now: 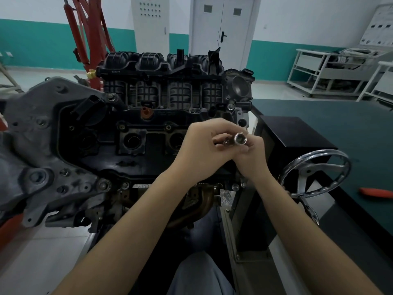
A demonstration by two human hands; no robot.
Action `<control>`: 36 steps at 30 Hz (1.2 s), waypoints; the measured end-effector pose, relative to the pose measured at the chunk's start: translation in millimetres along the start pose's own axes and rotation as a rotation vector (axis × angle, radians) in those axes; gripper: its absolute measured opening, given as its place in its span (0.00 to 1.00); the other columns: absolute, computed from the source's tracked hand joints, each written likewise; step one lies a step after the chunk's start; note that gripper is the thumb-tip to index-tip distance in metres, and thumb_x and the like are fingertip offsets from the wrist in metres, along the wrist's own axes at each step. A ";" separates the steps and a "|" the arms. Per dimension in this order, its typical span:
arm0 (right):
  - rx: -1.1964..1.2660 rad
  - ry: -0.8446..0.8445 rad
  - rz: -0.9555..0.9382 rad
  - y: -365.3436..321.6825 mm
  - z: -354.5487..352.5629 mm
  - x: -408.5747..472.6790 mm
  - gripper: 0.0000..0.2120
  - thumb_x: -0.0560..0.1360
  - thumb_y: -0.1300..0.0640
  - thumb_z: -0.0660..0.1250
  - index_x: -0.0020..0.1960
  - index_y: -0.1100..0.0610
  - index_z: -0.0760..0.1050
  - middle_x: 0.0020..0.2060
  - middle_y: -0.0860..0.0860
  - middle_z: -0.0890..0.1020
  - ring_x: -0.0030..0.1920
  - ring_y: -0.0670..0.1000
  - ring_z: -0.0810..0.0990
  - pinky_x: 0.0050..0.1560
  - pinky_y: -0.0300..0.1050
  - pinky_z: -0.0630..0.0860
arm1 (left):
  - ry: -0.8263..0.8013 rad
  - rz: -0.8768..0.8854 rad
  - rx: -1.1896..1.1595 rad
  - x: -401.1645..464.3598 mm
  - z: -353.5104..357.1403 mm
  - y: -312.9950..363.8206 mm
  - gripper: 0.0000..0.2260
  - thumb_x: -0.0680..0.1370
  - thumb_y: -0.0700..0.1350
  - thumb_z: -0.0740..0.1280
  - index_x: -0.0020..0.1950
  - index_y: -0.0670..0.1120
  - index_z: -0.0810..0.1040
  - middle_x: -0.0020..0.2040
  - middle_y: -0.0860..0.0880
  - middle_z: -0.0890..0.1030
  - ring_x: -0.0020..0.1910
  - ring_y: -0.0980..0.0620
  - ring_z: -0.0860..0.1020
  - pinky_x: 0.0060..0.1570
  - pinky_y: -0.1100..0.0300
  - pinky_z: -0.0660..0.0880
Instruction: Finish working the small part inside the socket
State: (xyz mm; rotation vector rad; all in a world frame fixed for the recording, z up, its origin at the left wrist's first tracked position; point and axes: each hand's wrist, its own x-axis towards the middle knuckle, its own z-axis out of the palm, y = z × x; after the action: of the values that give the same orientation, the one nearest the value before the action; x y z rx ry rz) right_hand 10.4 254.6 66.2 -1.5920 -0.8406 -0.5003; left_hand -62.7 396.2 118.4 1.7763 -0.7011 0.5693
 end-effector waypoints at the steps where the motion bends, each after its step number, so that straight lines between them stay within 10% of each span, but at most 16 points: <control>1: 0.000 0.003 -0.006 -1.4 0.2 0.5 0.10 0.70 0.63 0.71 0.52 0.59 0.79 0.43 0.41 0.84 0.46 0.43 0.83 0.48 0.37 0.77 | 0.043 0.001 0.019 -0.2 0.9 -0.1 0.10 0.69 0.36 0.77 0.48 0.44 0.84 0.43 0.49 0.83 0.45 0.56 0.82 0.49 0.63 0.77; 8: 0.005 -0.005 -0.003 1.3 -2.1 -0.9 0.14 0.71 0.66 0.70 0.56 0.63 0.76 0.42 0.38 0.84 0.47 0.40 0.82 0.48 0.36 0.76 | -0.034 -0.045 -0.110 -2.0 -0.7 -2.3 0.12 0.72 0.31 0.72 0.53 0.40 0.83 0.48 0.43 0.84 0.50 0.48 0.83 0.56 0.51 0.79; 36: 0.044 0.000 0.022 -9.4 1.1 0.8 0.08 0.69 0.65 0.72 0.47 0.57 0.82 0.42 0.41 0.85 0.45 0.45 0.84 0.48 0.37 0.77 | 0.078 0.001 -0.042 -3.2 3.5 1.7 0.13 0.68 0.35 0.77 0.50 0.46 0.83 0.43 0.53 0.83 0.45 0.59 0.82 0.49 0.66 0.77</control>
State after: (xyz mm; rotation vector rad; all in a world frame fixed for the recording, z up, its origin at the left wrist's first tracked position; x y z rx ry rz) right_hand 3.7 256.2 72.7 -1.5595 -0.8278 -0.4638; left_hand -66.0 393.1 116.4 1.7061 -0.6554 0.6171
